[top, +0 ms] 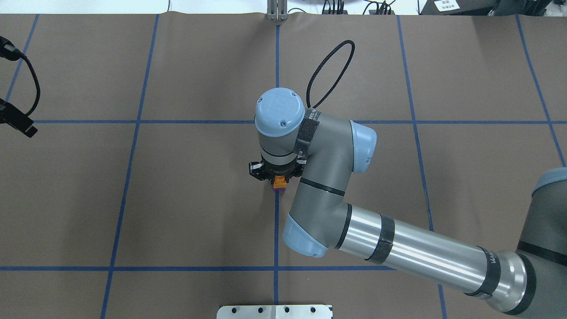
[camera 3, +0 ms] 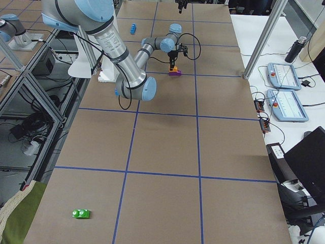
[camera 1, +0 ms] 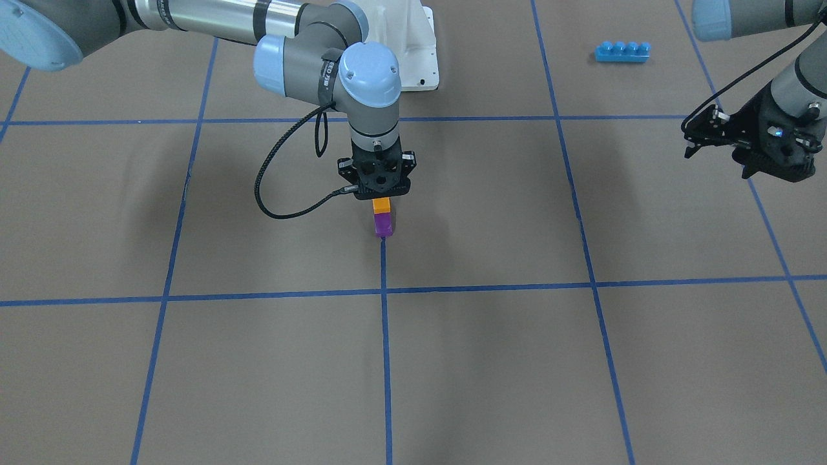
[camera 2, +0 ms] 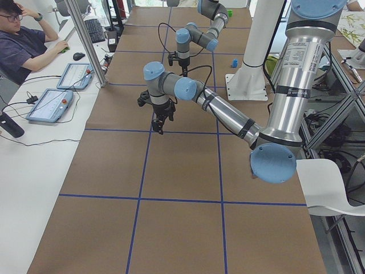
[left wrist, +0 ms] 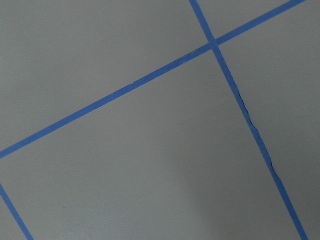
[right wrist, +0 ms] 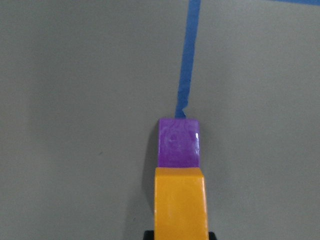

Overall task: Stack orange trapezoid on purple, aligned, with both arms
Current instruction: 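Lower the orange block onto the purple block, aligning their edges, then open the right gripper and lift it away from the stack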

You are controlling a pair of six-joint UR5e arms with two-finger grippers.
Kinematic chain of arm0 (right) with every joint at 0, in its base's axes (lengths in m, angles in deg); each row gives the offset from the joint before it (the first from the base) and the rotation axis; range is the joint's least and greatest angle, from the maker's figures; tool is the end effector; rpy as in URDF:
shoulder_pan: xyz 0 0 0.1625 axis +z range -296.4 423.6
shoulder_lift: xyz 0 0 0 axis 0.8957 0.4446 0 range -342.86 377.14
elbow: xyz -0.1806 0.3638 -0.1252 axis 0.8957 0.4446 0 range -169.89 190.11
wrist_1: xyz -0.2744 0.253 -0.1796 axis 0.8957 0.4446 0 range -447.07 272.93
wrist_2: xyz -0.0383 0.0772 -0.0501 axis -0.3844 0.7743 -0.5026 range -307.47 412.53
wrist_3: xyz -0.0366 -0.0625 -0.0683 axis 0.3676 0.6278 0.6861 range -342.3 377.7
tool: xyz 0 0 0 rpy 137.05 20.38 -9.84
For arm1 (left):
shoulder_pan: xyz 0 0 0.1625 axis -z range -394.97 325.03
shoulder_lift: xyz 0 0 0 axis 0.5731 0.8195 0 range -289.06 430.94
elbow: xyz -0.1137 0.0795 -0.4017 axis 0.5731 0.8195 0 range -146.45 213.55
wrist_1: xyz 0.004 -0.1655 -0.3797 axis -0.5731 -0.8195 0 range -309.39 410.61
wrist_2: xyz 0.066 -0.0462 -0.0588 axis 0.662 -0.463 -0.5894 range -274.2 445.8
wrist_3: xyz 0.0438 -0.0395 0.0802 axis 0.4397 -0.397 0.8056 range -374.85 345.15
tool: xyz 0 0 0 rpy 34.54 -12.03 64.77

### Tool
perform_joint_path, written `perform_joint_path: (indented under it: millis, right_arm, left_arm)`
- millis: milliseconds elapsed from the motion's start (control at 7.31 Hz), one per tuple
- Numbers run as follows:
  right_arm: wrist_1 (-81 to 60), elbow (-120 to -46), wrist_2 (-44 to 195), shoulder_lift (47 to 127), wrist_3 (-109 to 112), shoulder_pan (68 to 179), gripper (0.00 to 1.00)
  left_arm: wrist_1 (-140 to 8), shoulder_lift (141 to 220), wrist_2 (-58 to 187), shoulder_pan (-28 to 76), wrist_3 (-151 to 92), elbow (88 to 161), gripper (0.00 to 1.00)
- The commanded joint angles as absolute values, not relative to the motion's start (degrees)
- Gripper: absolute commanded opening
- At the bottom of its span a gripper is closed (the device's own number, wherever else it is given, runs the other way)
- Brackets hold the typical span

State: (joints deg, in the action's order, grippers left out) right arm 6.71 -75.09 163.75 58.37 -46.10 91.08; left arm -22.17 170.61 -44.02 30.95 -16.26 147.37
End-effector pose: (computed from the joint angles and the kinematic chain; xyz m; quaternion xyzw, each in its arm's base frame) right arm -0.6097 -0.4267 0.1769 -0.0019 -0.3794 -0.0529 0.9237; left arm 0.1468 -0.4991 0.4105 0.0554 0.3581 0.2303 0.9031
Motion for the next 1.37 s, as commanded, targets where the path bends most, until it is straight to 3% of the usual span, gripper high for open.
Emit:
perform_joint_path:
  millis: [0, 684, 958, 1232]
  right_arm:
    - [6.71, -75.32, 162.83, 58.27, -46.2, 91.02, 1.0]
    - [7.67, -80.06, 163.35, 58.53, -46.2, 93.12, 1.0]
    - [14.67, -84.96, 163.79, 59.32, -45.41, 97.32, 1.0]
    - [16.46, -91.98, 167.81, 66.31, -39.74, 105.21, 1.0]
  left_arm:
    - [-22.17, 170.61, -44.02, 30.95, -16.26, 147.37, 1.0]
    - [-22.17, 170.69, -44.02, 30.95, -16.35, 147.63, 1.0]
    - [-22.17, 170.43, -44.02, 31.04, -16.26, 147.72, 1.0]
    - [-22.17, 170.26, -44.02, 32.61, -16.17, 147.63, 1.0]
